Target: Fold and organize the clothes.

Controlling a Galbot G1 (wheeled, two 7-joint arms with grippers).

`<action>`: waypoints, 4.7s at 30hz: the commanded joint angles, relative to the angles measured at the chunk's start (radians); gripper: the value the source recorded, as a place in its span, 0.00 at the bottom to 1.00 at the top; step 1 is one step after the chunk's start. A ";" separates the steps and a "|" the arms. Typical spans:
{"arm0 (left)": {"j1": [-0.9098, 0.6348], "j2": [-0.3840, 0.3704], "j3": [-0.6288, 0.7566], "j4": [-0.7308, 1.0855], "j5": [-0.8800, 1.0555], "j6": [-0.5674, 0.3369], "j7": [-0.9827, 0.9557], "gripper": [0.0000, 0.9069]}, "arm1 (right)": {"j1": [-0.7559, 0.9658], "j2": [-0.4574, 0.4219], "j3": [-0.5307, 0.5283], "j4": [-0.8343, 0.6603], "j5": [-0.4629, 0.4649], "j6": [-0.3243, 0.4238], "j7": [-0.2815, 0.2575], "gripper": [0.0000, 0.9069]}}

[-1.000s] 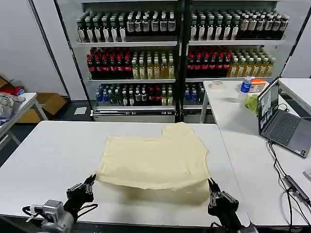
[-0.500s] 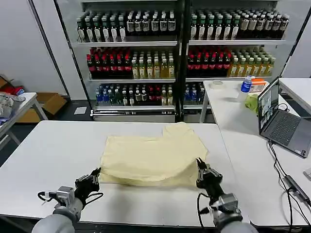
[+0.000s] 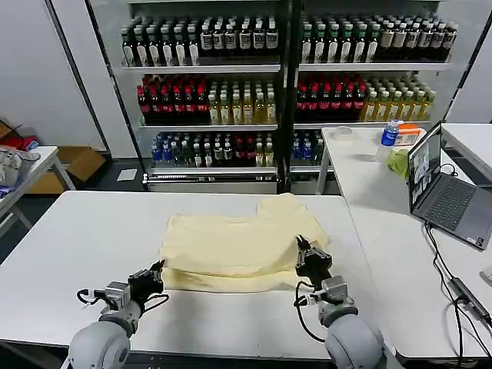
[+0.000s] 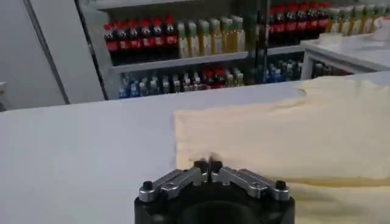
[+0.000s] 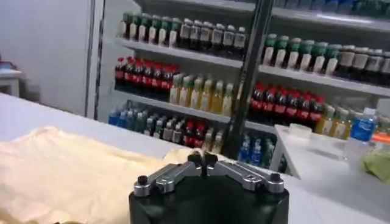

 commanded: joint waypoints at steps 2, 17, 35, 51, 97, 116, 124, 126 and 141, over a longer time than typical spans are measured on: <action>-0.015 0.001 0.004 0.024 0.001 0.000 0.001 1.00 | 0.043 0.021 -0.032 -0.065 -0.015 -0.021 0.008 1.00; 0.119 -0.016 -0.059 -0.041 -0.017 -0.010 -0.007 1.00 | -0.103 0.010 0.088 0.062 0.045 -0.020 0.032 1.00; 0.063 -0.029 -0.043 0.027 -0.045 0.000 -0.017 1.00 | -0.218 -0.011 0.197 0.045 0.252 -0.132 0.097 1.00; 0.071 -0.047 -0.042 0.038 -0.044 -0.006 -0.017 0.03 | -0.231 -0.016 0.178 0.051 0.283 -0.143 0.108 0.10; 0.530 -0.126 -0.141 -0.328 0.054 -0.030 -0.025 0.01 | -0.707 -0.099 0.302 0.408 0.159 -0.127 0.069 0.00; 0.470 -0.061 -0.228 -0.356 -0.016 -0.015 -0.051 1.00 | -0.537 -0.144 0.377 0.459 0.197 -0.123 0.070 1.00; 0.222 0.033 -0.149 -0.195 -0.088 0.011 -0.068 1.00 | -0.109 -0.150 0.167 0.199 0.294 -0.147 0.116 1.00; 0.147 0.057 -0.127 -0.136 -0.124 0.023 -0.076 1.00 | -0.023 -0.138 0.121 0.142 0.328 -0.162 0.134 1.00; -0.247 0.124 0.074 0.158 -0.216 0.053 -0.113 1.00 | 0.434 -0.036 -0.112 -0.304 0.451 -0.164 0.152 1.00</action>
